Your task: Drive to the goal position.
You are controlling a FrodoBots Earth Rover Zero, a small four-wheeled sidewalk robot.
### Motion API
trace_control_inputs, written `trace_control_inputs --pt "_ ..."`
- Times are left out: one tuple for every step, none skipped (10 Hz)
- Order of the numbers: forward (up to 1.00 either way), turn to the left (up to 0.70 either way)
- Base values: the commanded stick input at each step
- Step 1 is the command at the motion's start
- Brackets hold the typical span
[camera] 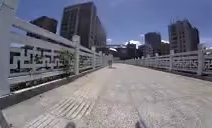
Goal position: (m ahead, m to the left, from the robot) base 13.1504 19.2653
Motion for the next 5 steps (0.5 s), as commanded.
trace_control_inputs --pt "0.7 -0.07" --pt "0.7 -0.12" --pt "0.7 -0.09" --pt "0.7 -0.02" --pt "0.7 0.0"
